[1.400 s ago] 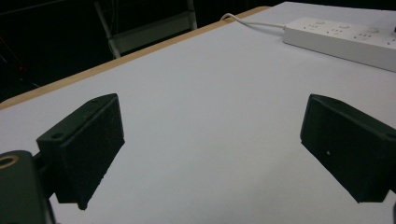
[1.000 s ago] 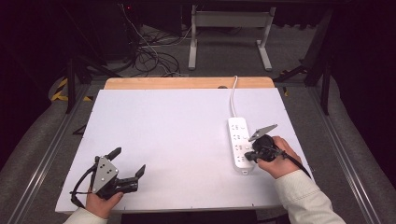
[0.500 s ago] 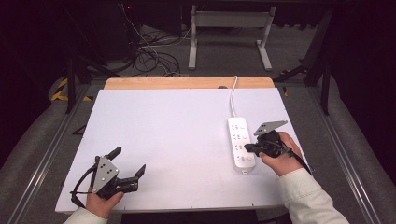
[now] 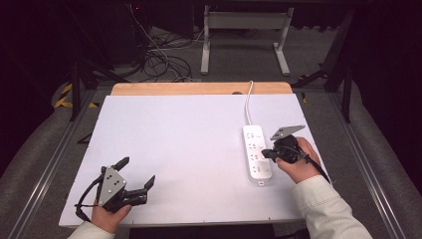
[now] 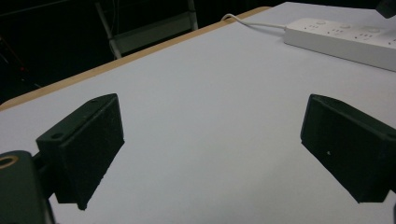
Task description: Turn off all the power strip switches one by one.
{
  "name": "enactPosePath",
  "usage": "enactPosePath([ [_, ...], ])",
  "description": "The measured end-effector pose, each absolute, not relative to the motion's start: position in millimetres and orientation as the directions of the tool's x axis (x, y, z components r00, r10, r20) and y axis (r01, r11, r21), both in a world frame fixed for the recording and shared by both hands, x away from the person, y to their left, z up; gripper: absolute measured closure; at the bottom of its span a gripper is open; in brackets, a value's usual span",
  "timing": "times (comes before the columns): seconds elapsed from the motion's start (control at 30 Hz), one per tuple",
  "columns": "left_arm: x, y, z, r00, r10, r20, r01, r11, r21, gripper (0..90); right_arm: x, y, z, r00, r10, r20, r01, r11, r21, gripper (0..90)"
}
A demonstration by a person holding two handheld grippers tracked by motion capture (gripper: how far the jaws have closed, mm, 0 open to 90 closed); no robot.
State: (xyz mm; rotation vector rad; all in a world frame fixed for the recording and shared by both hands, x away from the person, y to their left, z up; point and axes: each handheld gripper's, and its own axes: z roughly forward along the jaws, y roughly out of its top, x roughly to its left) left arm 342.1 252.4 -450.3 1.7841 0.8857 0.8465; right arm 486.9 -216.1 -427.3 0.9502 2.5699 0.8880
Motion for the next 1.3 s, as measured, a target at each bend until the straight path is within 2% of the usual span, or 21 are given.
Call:
enactPosePath([
  [0.43, 343, 253, -451, 0.5, 0.85, 0.165, 0.2, -0.299, 0.933, 6.8, 496, -216, -442, -0.737, 0.675, -0.032, 0.518, 0.596, 0.614, 90.0],
  [0.97, 342, 252, -451, 0.502, 0.849, 0.167, 0.2, -0.302, 0.932, 6.8, 496, -214, -445, -0.739, 0.673, -0.037, 0.52, 0.604, 0.604, 90.0],
  [1.3, 342, 252, -451, 0.503, 0.849, 0.163, 0.202, -0.299, 0.933, 6.8, 500, -213, -443, -0.728, 0.686, -0.012, 0.555, 0.599, 0.577, 90.0],
])
